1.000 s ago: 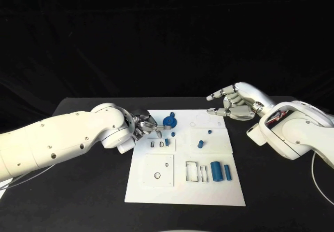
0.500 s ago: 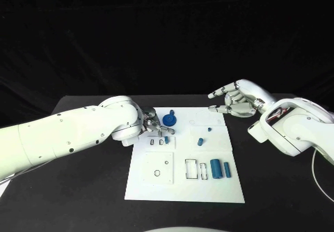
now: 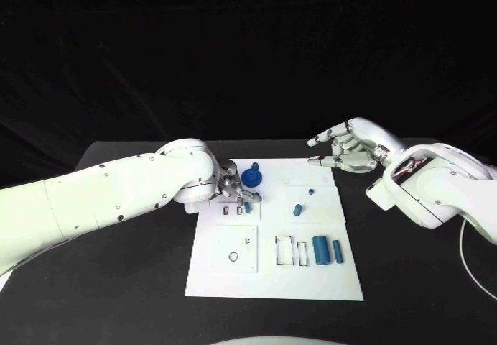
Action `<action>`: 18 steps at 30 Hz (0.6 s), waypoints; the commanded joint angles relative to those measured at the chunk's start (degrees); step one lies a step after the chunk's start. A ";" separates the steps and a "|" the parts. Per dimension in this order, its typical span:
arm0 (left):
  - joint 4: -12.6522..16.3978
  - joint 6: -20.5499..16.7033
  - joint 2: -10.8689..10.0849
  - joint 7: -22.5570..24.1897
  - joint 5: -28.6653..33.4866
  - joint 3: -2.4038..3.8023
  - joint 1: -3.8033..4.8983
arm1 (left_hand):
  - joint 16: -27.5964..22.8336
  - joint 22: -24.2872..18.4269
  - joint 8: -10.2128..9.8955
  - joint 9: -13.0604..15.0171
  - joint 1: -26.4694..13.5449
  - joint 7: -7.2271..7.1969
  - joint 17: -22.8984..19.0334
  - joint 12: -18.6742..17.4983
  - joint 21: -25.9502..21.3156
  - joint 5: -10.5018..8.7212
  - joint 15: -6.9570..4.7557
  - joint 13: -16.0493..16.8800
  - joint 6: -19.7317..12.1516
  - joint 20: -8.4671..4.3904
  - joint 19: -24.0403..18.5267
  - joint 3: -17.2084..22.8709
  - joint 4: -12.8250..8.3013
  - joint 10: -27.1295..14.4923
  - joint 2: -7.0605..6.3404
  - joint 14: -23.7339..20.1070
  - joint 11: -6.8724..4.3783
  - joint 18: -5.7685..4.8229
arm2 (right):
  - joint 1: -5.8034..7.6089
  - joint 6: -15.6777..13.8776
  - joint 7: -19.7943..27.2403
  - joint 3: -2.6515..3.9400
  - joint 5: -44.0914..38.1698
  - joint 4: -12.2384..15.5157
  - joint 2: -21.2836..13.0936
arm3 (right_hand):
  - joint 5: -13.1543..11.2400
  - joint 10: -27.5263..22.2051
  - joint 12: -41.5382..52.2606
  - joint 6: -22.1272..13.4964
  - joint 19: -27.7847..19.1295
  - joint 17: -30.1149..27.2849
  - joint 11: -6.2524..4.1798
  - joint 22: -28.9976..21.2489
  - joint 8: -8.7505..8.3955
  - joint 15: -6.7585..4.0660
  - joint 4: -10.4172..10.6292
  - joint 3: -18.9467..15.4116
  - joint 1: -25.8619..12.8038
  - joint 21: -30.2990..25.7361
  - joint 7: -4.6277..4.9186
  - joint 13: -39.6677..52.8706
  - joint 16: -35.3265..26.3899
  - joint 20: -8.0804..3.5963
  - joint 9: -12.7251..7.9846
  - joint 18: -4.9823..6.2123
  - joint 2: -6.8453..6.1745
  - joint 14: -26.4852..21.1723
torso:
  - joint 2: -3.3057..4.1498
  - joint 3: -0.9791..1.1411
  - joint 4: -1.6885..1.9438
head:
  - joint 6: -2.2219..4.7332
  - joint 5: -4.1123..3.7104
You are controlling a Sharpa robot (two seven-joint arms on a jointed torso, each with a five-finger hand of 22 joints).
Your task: Assemble the parts on the task board
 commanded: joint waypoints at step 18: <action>-2.43 4.12 1.93 -7.36 -0.95 -0.05 0.09 | 0.17 5.04 1.25 1.59 2.63 0.11 15.08 -0.44 -0.22 -0.07 -0.36 -0.05 -1.39 -0.16 1.46 -0.10 -0.38 -0.59 1.92 6.02 0.00 -0.53 | -0.13 1.70 -0.01 -0.09 -0.14 -0.54 0.63 | 3.66 -0.39 -0.71 0.61 -0.11 5.03 -0.28 1.78 -0.38 -0.43 0.69 -0.07 -0.49 -0.45 -0.01 -0.79 -0.48 -0.26 -0.12 0.25 0.50 3.80 | 0.01 0.08 0.03 | -0.47 0.22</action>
